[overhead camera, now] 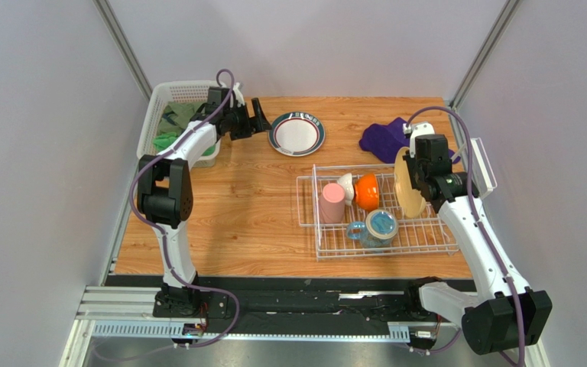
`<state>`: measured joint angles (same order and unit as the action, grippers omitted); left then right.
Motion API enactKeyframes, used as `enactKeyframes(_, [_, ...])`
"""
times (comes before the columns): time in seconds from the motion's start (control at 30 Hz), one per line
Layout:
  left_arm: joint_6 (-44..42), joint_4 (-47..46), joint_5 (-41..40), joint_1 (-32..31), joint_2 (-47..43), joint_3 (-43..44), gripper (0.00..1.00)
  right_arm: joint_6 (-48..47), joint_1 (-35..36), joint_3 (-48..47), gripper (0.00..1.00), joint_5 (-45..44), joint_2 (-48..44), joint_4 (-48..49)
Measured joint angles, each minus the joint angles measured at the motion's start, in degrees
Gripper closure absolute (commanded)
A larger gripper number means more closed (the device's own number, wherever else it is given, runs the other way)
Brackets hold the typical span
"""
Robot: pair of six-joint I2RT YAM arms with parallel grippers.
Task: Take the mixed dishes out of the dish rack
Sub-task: Pick up the plate from the dish rack.
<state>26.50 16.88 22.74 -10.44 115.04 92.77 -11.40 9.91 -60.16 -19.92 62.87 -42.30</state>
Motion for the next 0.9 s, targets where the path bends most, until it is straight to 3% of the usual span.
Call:
enactKeyframes(0.5, [-4.3,0.5,0.3,-0.3,-2.8,-0.1,0.04,-3.0,0.0,-13.4,1.0,-1.2,1.8,-5.6])
enactKeyframes(0.7, [-9.7,0.0,11.0,-0.3,-5.3,0.6,0.05,-4.8,0.0,-20.7,1.0,1.9,2.0,-7.7])
enactKeyframes(0.9, [-15.0,-0.8,23.5,-1.2,-6.5,1.6,0.05,-6.3,0.0,-27.2,1.0,10.4,3.4,-8.5])
